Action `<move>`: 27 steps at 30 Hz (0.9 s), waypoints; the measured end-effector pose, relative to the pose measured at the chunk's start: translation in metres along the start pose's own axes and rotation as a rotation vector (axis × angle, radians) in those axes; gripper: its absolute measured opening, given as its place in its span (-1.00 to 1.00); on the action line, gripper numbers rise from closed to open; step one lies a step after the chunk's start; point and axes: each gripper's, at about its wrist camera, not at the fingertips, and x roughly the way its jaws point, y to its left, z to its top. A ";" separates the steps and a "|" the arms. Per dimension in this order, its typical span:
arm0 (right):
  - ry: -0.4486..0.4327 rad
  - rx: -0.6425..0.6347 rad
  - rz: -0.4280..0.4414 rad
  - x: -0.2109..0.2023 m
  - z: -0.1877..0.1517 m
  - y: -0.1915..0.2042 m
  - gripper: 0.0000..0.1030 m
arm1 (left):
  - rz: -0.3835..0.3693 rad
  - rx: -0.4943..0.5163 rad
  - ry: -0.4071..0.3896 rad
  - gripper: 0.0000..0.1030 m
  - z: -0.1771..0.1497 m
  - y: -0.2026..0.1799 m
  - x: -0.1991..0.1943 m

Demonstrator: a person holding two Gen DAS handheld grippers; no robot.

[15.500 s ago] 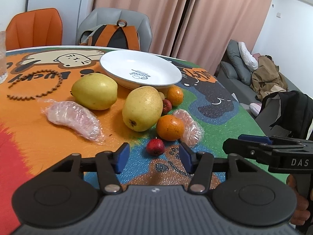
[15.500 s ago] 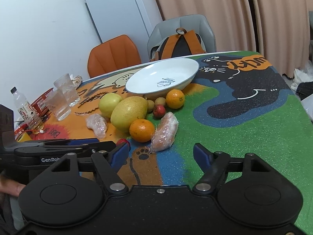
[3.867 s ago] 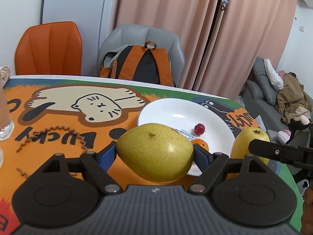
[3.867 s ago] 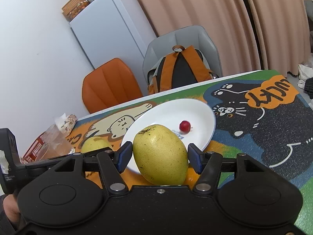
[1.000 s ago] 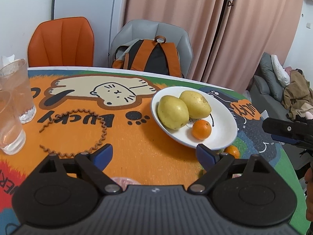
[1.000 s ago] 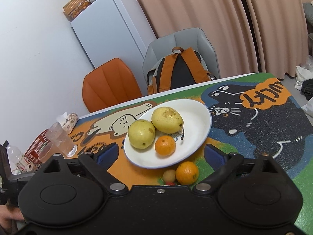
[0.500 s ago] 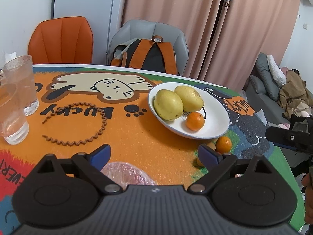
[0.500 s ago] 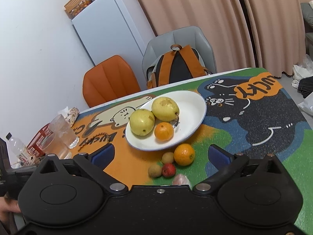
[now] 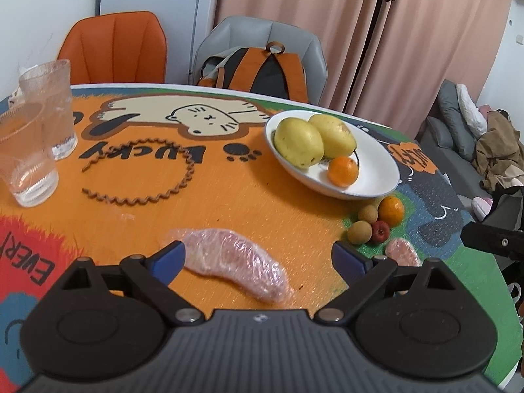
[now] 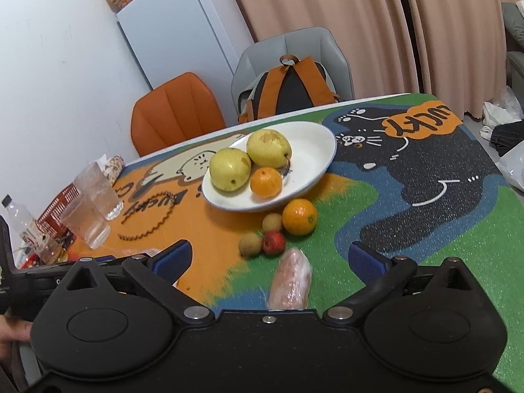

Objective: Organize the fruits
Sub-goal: 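Withdraw both grippers from the plate toward the plastic-wrapped meat packs, then grasp the small wrapped meat pack with the right gripper while the left approaches the large pack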

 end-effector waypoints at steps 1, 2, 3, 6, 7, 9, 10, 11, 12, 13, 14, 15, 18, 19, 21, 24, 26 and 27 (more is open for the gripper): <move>0.004 -0.001 -0.001 0.000 -0.002 0.000 0.99 | 0.001 -0.001 0.002 0.84 -0.001 0.001 0.001; 0.010 -0.001 -0.003 0.001 -0.003 0.000 0.99 | 0.002 -0.001 0.005 0.84 -0.002 0.002 0.001; 0.016 -0.001 -0.004 0.002 -0.005 0.000 0.99 | 0.001 0.000 0.009 0.84 -0.003 0.003 0.002; 0.033 -0.003 -0.011 0.004 -0.011 0.000 0.99 | 0.000 0.015 0.023 0.84 -0.007 0.004 0.006; 0.036 -0.003 -0.012 0.005 -0.013 0.000 0.99 | 0.000 0.020 0.027 0.84 -0.008 0.004 0.008; 0.043 -0.003 -0.018 0.006 -0.016 0.000 0.99 | -0.002 0.026 0.038 0.84 -0.011 0.004 0.011; 0.047 -0.003 -0.023 0.008 -0.018 -0.001 0.99 | -0.004 0.028 0.040 0.84 -0.012 0.005 0.013; 0.049 -0.002 -0.026 0.009 -0.020 -0.001 0.99 | -0.006 0.033 0.042 0.84 -0.013 0.005 0.014; 0.051 0.000 -0.029 0.009 -0.021 -0.002 0.99 | -0.006 0.038 0.045 0.84 -0.014 0.005 0.015; 0.053 0.003 -0.035 0.010 -0.023 -0.003 0.99 | -0.004 0.042 0.048 0.84 -0.015 0.006 0.017; 0.054 0.004 -0.040 0.011 -0.024 -0.003 0.99 | -0.002 0.044 0.052 0.84 -0.016 0.007 0.019; 0.057 0.004 -0.044 0.012 -0.026 -0.004 0.99 | 0.000 0.046 0.056 0.84 -0.017 0.008 0.021; 0.069 0.002 -0.056 0.016 -0.030 -0.005 0.97 | 0.003 0.051 0.074 0.84 -0.019 0.011 0.027; 0.074 -0.002 -0.062 0.018 -0.032 -0.006 0.96 | 0.002 0.051 0.078 0.84 -0.020 0.013 0.028; 0.081 -0.008 -0.074 0.021 -0.035 -0.006 0.83 | 0.005 0.054 0.084 0.84 -0.021 0.015 0.031; 0.097 -0.018 -0.099 0.029 -0.038 -0.005 0.63 | 0.013 0.075 0.077 0.84 -0.022 0.017 0.033; 0.106 -0.027 -0.108 0.032 -0.039 -0.003 0.51 | 0.014 0.085 0.073 0.84 -0.022 0.018 0.033; 0.110 -0.033 -0.107 0.034 -0.040 -0.002 0.47 | 0.015 0.091 0.071 0.84 -0.022 0.018 0.033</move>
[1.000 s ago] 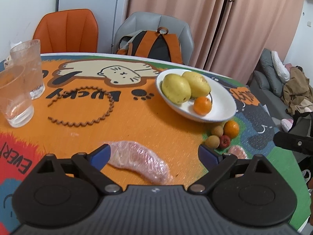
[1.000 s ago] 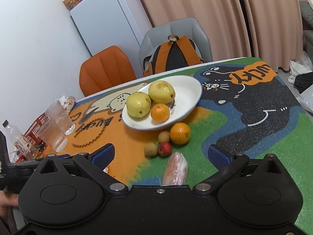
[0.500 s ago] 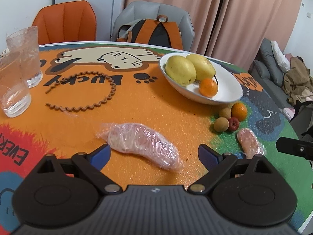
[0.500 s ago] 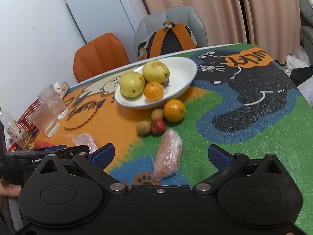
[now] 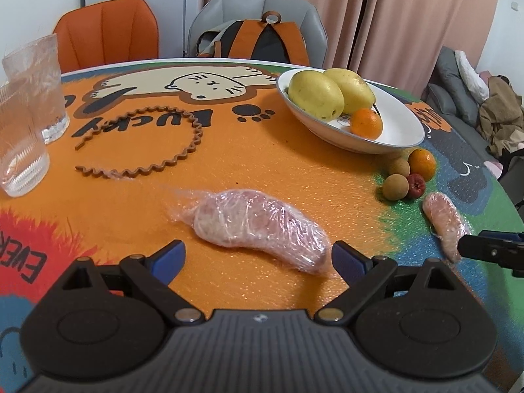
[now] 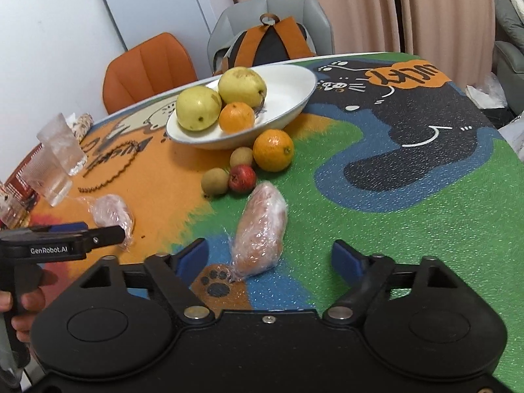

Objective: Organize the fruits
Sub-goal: 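Grasp the small wrapped meat pack with the right gripper while the left approaches the large pack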

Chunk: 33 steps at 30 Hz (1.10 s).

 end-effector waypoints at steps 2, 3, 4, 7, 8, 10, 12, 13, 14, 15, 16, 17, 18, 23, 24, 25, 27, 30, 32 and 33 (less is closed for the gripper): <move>-0.004 -0.024 -0.012 0.001 -0.001 0.004 0.38 | 0.002 0.011 -0.004 0.84 0.000 0.000 0.001; -0.004 -0.037 -0.024 0.002 -0.001 0.005 0.29 | 0.001 0.016 -0.007 0.84 0.000 0.000 0.001; -0.006 -0.047 -0.034 0.002 -0.001 0.006 0.25 | 0.001 0.022 -0.010 0.85 0.000 0.000 0.002; -0.006 -0.055 -0.047 0.000 -0.001 0.003 0.10 | 0.004 0.036 -0.017 0.87 0.001 -0.002 0.005; -0.005 -0.056 -0.043 0.000 -0.001 0.002 0.07 | 0.006 0.041 -0.020 0.87 0.000 -0.002 0.006; -0.006 -0.061 -0.041 -0.002 -0.002 -0.001 0.03 | 0.015 0.057 -0.024 0.88 0.000 -0.005 0.008; -0.006 -0.064 -0.041 -0.003 -0.001 -0.002 -0.01 | 0.023 0.071 -0.028 0.88 0.000 -0.008 0.010; -0.006 -0.065 -0.040 -0.003 -0.001 -0.003 -0.02 | 0.025 0.077 -0.030 0.88 0.001 -0.009 0.011; -0.006 -0.066 -0.039 -0.003 -0.001 -0.003 -0.04 | 0.026 0.080 -0.033 0.88 0.001 -0.010 0.012; -0.007 -0.067 -0.040 -0.003 -0.001 -0.004 -0.04 | 0.026 0.080 -0.035 0.88 0.001 -0.011 0.012; -0.008 -0.069 -0.045 -0.004 -0.001 -0.004 -0.05 | 0.026 0.081 -0.039 0.87 0.001 -0.011 0.013; -0.009 -0.071 -0.049 -0.004 -0.001 -0.005 -0.06 | 0.029 0.084 -0.043 0.87 0.001 -0.012 0.014; -0.011 -0.068 -0.052 -0.005 -0.001 -0.007 -0.07 | 0.035 0.094 -0.046 0.88 0.001 -0.013 0.015; -0.019 -0.052 -0.074 -0.007 0.000 -0.017 -0.10 | 0.036 0.111 -0.052 0.85 0.001 -0.014 0.017; -0.021 -0.051 -0.078 -0.007 0.001 -0.018 -0.10 | 0.037 0.110 -0.054 0.81 0.002 -0.013 0.016; -0.022 -0.048 -0.082 -0.007 0.001 -0.020 -0.10 | 0.037 0.110 -0.054 0.77 0.001 -0.013 0.015; -0.026 -0.044 -0.084 -0.007 0.001 -0.023 -0.11 | 0.039 0.106 -0.059 0.73 0.001 -0.013 0.014; -0.031 -0.053 -0.098 -0.006 0.003 -0.025 -0.11 | 0.040 0.106 -0.065 0.70 -0.001 -0.014 0.012; -0.034 -0.051 -0.105 -0.005 0.004 -0.028 -0.11 | 0.030 0.112 -0.067 0.69 -0.002 -0.016 0.010; -0.036 -0.048 -0.109 -0.005 0.005 -0.030 -0.11 | 0.022 0.115 -0.069 0.69 -0.003 -0.017 0.010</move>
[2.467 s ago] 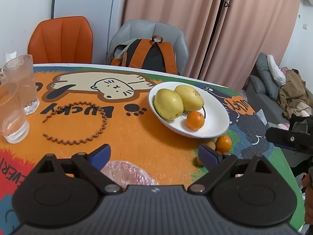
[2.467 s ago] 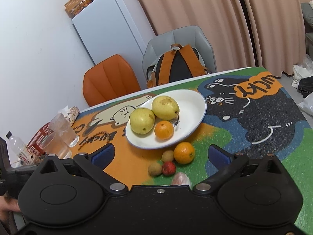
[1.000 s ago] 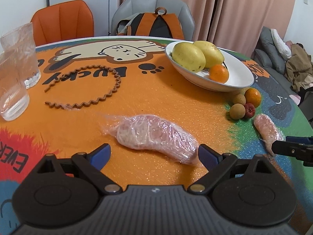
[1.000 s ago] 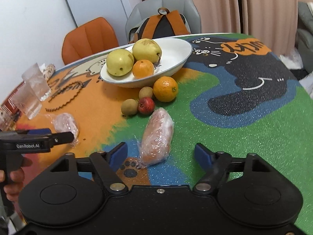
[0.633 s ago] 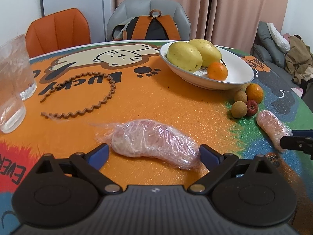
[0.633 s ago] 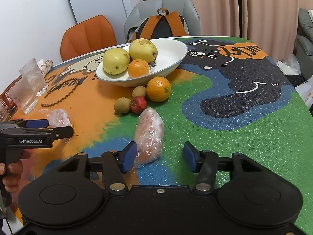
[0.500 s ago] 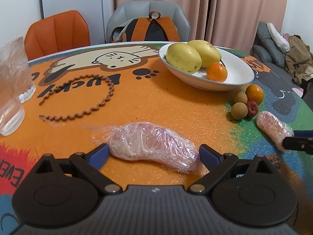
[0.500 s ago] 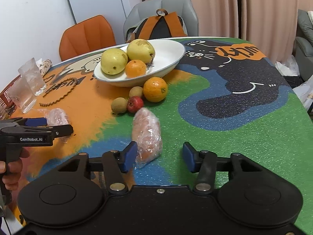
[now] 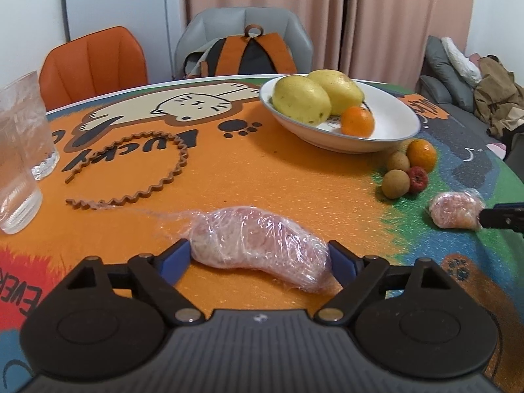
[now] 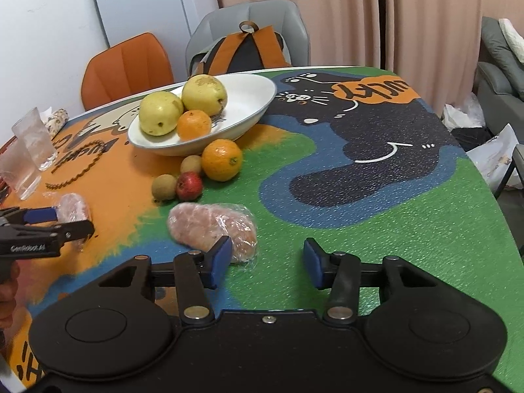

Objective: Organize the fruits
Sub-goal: 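Grasp the small wrapped meat pack with the right gripper while the left approaches the large pack, then close the left gripper on the large wrapped meat pack while the right holds its pack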

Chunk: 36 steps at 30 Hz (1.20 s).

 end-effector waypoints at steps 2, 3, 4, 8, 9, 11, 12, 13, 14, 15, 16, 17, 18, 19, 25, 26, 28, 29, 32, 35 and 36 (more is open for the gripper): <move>-0.002 -0.001 -0.012 0.001 0.001 -0.002 -0.11 | -0.008 0.002 -0.004 0.68 -0.001 -0.002 -0.001; -0.003 -0.001 -0.016 0.002 0.002 -0.003 -0.11 | -0.007 0.002 -0.005 0.68 -0.001 -0.003 -0.001; -0.004 0.001 -0.019 0.002 0.003 -0.003 -0.11 | -0.007 -0.003 -0.005 0.68 -0.001 -0.003 -0.002; -0.009 0.013 -0.025 0.003 0.005 -0.004 -0.10 | -0.004 -0.015 -0.021 0.68 0.002 -0.002 -0.008; -0.015 0.017 -0.015 0.001 0.005 -0.003 -0.07 | -0.003 -0.017 -0.027 0.68 0.003 -0.002 -0.010; -0.027 0.025 0.025 -0.002 0.007 0.000 0.26 | -0.002 -0.024 -0.038 0.68 0.004 -0.001 -0.014; -0.032 0.031 0.046 -0.003 0.008 0.002 0.57 | 0.000 -0.028 -0.041 0.68 0.005 0.000 -0.016; -0.043 0.034 0.065 -0.003 0.009 0.004 0.64 | 0.002 -0.034 -0.044 0.68 0.006 0.001 -0.017; -0.056 0.028 0.075 -0.004 0.010 0.007 0.66 | 0.005 -0.040 -0.047 0.68 0.006 0.002 -0.019; -0.058 0.011 0.082 -0.003 0.011 0.012 0.67 | 0.008 -0.044 -0.050 0.68 0.006 0.003 -0.020; -0.051 -0.001 0.087 -0.001 0.012 0.016 0.69 | 0.012 -0.049 -0.052 0.68 0.006 0.005 -0.022; -0.044 -0.010 0.090 0.002 0.012 0.020 0.75 | 0.018 -0.056 -0.055 0.68 0.006 0.006 -0.024; -0.039 -0.017 0.088 0.004 0.012 0.023 0.83 | 0.021 -0.063 -0.057 0.68 0.006 0.008 -0.025; -0.034 -0.027 0.082 0.006 0.012 0.027 0.86 | 0.024 -0.068 -0.060 0.68 0.005 0.010 -0.027; -0.011 -0.064 0.068 0.016 0.010 0.047 1.00 | 0.030 -0.098 -0.072 0.68 0.002 0.017 -0.034; -0.011 -0.077 0.056 0.017 0.010 0.051 1.00 | 0.027 -0.102 -0.072 0.68 0.001 0.018 -0.034; -0.003 -0.095 0.034 0.020 0.009 0.055 0.99 | 0.020 -0.108 -0.075 0.68 -0.001 0.019 -0.035; 0.004 -0.100 0.024 0.022 0.009 0.057 0.99 | 0.016 -0.110 -0.076 0.68 -0.002 0.020 -0.035; 0.015 -0.116 0.003 0.026 0.008 0.061 0.93 | 0.016 -0.114 -0.079 0.68 -0.002 0.023 -0.036; 0.017 -0.123 -0.028 0.026 0.008 0.063 0.59 | 0.024 -0.135 -0.089 0.68 0.000 0.028 -0.039; 0.014 -0.126 -0.033 0.026 0.008 0.063 0.47 | 0.025 -0.140 -0.095 0.68 0.001 0.029 -0.041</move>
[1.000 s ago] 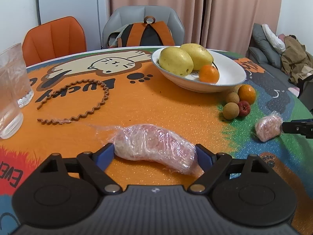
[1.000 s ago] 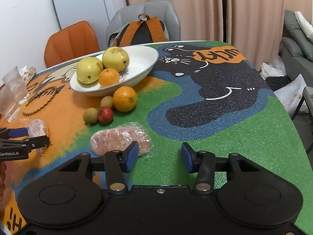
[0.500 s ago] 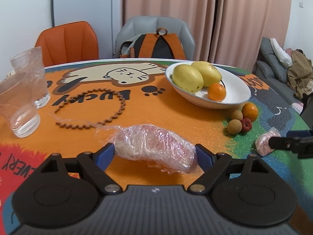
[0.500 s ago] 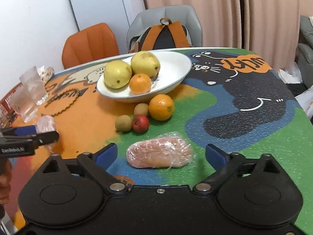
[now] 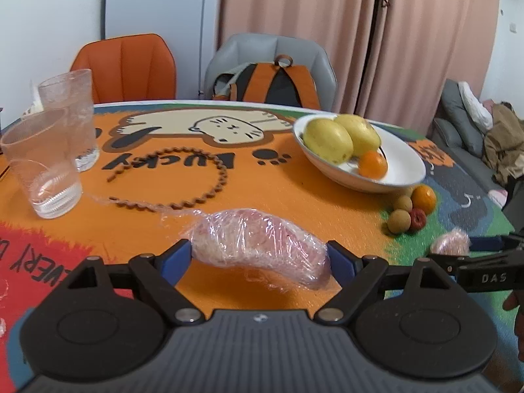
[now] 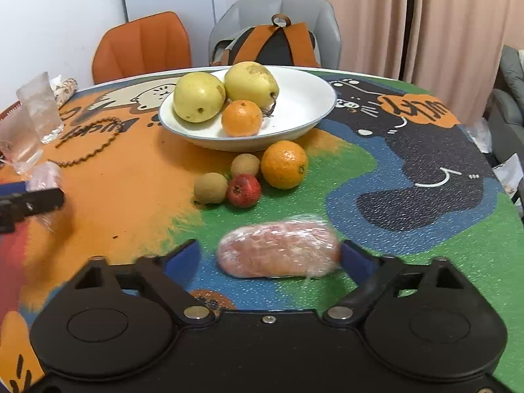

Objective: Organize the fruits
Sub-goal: 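Close the left gripper on the large wrapped meat pack while the right holds its pack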

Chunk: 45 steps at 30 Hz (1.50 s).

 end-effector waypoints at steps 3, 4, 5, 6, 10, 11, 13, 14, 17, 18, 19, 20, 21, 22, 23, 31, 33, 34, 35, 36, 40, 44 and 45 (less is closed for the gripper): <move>-0.008 0.009 0.018 -0.002 0.001 -0.004 0.42 | 0.009 0.005 -0.003 0.68 0.002 -0.001 -0.002; -0.015 0.011 0.024 -0.004 0.001 -0.005 0.42 | 0.011 0.004 -0.003 0.68 0.002 -0.001 -0.002; -0.023 0.013 0.030 -0.006 0.000 -0.006 0.38 | 0.011 0.000 -0.004 0.68 0.003 -0.001 -0.002; -0.033 0.011 0.034 -0.009 0.001 -0.006 0.30 | 0.009 -0.002 -0.007 0.68 0.003 -0.002 -0.003; -0.049 0.008 0.058 -0.018 0.005 -0.009 -0.04 | 0.004 0.003 -0.015 0.68 0.005 -0.006 -0.005; -0.051 0.006 0.064 -0.019 0.006 -0.009 -0.09 | 0.002 0.004 -0.016 0.68 0.006 -0.007 -0.005; -0.051 0.000 0.071 -0.020 0.007 -0.010 -0.13 | 0.000 0.007 -0.021 0.68 0.008 -0.009 -0.005; -0.048 -0.003 0.072 -0.020 0.008 -0.010 -0.13 | -0.001 0.007 -0.022 0.68 0.008 -0.010 -0.004; -0.048 -0.013 0.072 -0.019 0.007 -0.008 0.07 | -0.003 0.009 -0.021 0.68 0.009 -0.012 -0.003; -0.048 -0.008 0.070 -0.017 0.006 -0.009 0.25 | -0.004 0.010 -0.019 0.68 0.008 -0.012 -0.002; -0.043 -0.002 0.062 -0.015 0.005 -0.010 0.35 | -0.004 0.011 -0.016 0.68 0.008 -0.011 -0.001; -0.043 0.004 0.054 -0.013 0.005 -0.011 0.52 | -0.002 0.009 -0.014 0.68 0.008 -0.011 0.000; -0.043 0.010 0.048 -0.012 0.004 -0.013 0.65 | 0.000 0.008 -0.014 0.68 0.007 -0.010 0.000; -0.043 0.021 0.045 -0.010 0.003 -0.015 0.70 | 0.002 0.007 -0.013 0.68 0.007 -0.010 0.001; -0.041 0.031 0.047 -0.008 0.002 -0.017 0.74 | 0.006 0.006 -0.010 0.68 0.007 -0.009 0.001; -0.050 -0.009 0.084 -0.001 0.001 -0.018 0.94 | 0.021 0.007 -0.003 0.68 0.008 -0.008 0.004; -0.050 -0.036 0.092 0.000 0.001 -0.018 0.94 | 0.022 0.007 -0.001 0.68 0.009 -0.008 0.005; -0.052 -0.050 0.104 0.001 0.002 -0.018 0.94 | 0.023 0.007 0.000 0.68 0.009 -0.008 0.005; -0.052 -0.065 0.119 0.003 0.003 -0.019 0.94 | 0.022 0.007 -0.001 0.68 0.009 -0.008 0.005; -0.052 -0.078 0.130 0.004 0.003 -0.021 0.94 | 0.024 0.006 0.000 0.68 0.009 -0.008 0.005; -0.041 -0.078 0.189 0.010 0.004 -0.032 0.94 | 0.031 0.000 0.002 0.68 0.008 -0.008 0.004; -0.058 -0.115 0.221 0.012 0.001 -0.032 0.87 | 0.042 -0.005 0.011 0.68 0.008 -0.008 0.007; -0.062 -0.124 0.224 0.012 0.001 -0.032 0.72 | 0.044 -0.004 0.013 0.68 0.008 -0.009 0.008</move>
